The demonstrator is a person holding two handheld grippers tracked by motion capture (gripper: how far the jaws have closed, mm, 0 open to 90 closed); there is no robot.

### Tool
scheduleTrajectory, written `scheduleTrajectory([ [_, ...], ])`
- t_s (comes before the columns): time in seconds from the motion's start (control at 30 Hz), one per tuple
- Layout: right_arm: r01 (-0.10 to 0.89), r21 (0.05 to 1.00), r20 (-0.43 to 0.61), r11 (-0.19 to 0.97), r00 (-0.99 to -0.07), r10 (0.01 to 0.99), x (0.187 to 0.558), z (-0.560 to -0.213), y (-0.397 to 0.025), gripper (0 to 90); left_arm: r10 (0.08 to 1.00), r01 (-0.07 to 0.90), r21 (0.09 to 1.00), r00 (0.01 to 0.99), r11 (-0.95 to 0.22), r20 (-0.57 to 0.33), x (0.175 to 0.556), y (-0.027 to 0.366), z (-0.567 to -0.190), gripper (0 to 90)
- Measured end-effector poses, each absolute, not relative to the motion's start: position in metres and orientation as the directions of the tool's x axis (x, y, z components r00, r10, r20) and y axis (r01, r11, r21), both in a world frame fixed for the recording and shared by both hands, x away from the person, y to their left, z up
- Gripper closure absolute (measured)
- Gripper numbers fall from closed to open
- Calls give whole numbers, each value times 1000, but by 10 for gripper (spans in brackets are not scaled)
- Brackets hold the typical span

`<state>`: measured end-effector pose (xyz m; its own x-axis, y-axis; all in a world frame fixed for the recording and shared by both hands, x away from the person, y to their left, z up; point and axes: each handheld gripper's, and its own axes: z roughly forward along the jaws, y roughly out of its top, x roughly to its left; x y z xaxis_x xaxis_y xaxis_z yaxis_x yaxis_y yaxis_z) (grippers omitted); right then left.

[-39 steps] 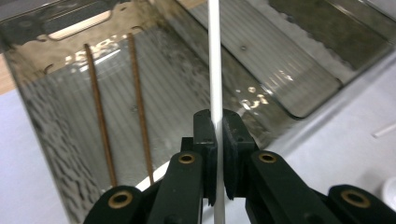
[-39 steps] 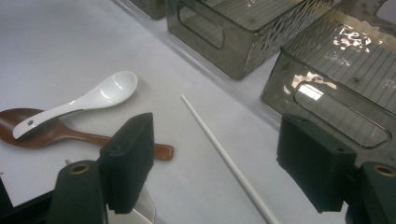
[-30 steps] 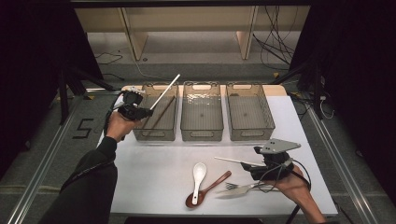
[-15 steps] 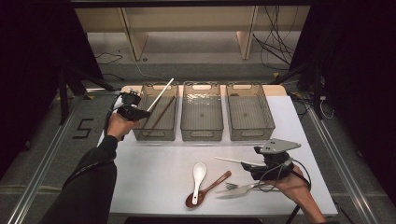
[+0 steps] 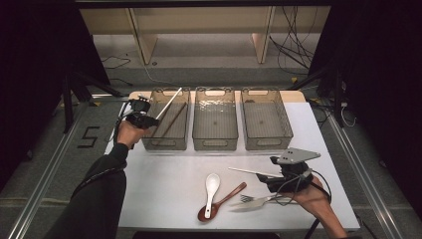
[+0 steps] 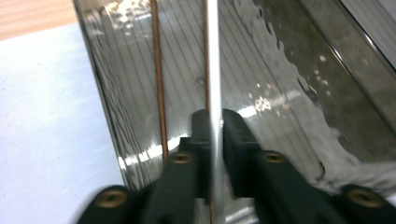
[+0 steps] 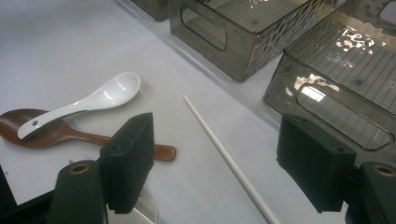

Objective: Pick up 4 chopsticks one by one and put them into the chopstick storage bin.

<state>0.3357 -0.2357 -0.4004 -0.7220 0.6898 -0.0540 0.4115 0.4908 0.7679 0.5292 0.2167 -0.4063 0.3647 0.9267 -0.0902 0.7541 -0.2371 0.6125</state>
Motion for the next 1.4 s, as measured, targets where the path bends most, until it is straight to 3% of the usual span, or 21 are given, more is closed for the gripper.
scheduleTrajectory([
  [0.13,411,767,-54,492,-723,689,336,-400,-236,287,918,737,635,382,-233,-107,523,215,-401,720],
  [0.27,413,765,-56,494,-722,689,336,-400,-236,287,902,724,646,414,-242,-126,514,214,-394,605],
  [0.37,410,761,-63,502,-724,686,337,-400,-236,286,896,716,654,425,-243,-132,504,212,-389,472],
  [0.63,428,733,-66,529,-729,682,347,-399,-241,286,849,680,695,491,-233,-196,473,213,-382,314],
  [1.03,489,614,-69,620,-749,659,374,-407,-240,290,784,628,740,576,-243,-231,432,206,-386,202],
  [1.4,546,486,-68,683,-755,652,396,-414,-249,348,740,562,784,639,-264,-209,398,200,-386,175],
])
